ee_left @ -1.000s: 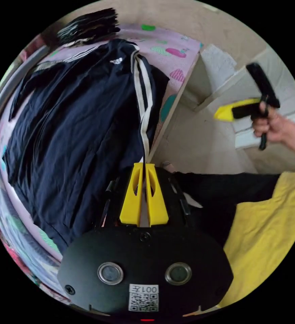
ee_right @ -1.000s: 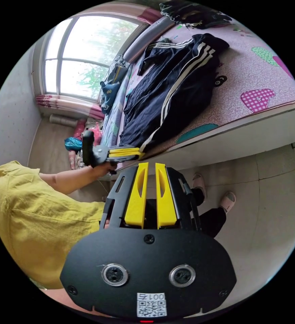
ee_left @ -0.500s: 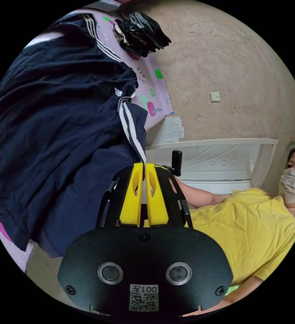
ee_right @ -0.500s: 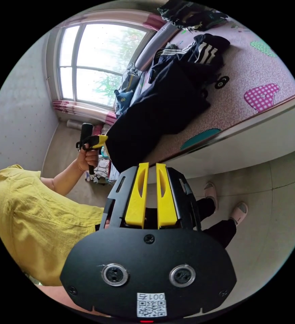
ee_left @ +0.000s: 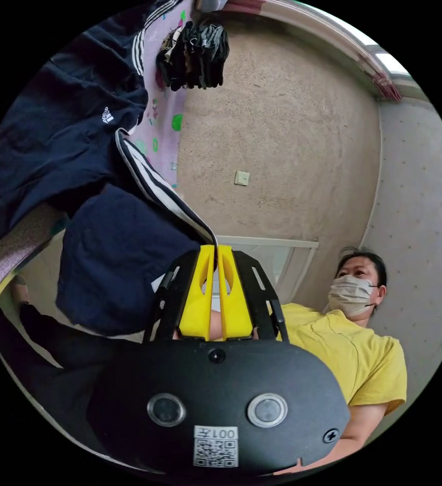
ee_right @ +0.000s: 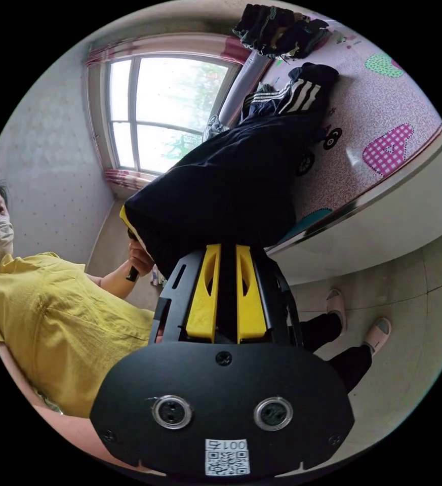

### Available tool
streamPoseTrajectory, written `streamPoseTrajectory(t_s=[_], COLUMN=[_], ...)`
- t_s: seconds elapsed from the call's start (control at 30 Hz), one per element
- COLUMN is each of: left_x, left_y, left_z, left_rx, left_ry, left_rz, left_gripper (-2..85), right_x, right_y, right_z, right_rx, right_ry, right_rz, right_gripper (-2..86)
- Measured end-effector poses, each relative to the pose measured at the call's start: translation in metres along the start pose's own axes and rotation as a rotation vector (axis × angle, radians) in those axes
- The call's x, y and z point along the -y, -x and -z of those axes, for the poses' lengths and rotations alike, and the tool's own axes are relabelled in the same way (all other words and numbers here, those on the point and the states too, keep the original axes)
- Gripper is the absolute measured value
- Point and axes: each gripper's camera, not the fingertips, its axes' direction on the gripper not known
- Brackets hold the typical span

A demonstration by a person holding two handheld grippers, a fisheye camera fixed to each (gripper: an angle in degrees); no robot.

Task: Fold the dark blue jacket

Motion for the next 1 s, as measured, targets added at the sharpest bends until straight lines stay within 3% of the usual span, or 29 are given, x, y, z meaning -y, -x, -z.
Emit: streamPoseTrajectory(t_s=[0.23, 0.43, 0.6, 0.67, 0.83, 1.0], left_x=[0.001, -0.019, -0.070, -0.083, -0.093, -0.089], left_y=[-0.021, -0.004, 0.038, 0.038, 0.025, -0.007], left_z=[-0.093, -0.250, -0.361, -0.379, -0.393, -0.342], left_rx=[0.321, 0.651, 1.051, 1.100, 1.013, 1.025], left_ry=[0.291, 0.666, 1.046, 1.076, 1.031, 0.825], left_rz=[-0.120, -0.274, -0.376, -0.420, -0.370, -0.284], left_gripper=[-1.2, -1.1, -1.0, -1.1, -1.3, -1.3], right_x=[-0.022, -0.032, -0.032, -0.029, -0.004, 0.026], right_y=[0.000, -0.002, 0.005, 0.009, 0.016, 0.013], right_z=[0.040, 0.105, 0.133, 0.138, 0.136, 0.114], right_rx=[-0.060, -0.158, -0.185, -0.180, -0.187, -0.230], right_ry=[-0.126, -0.272, -0.323, -0.333, -0.282, -0.155], right_rz=[-0.002, -0.023, 0.004, 0.019, 0.053, 0.048], right_gripper=[0.4, 0.2, 0.1, 0.1, 0.3, 0.4])
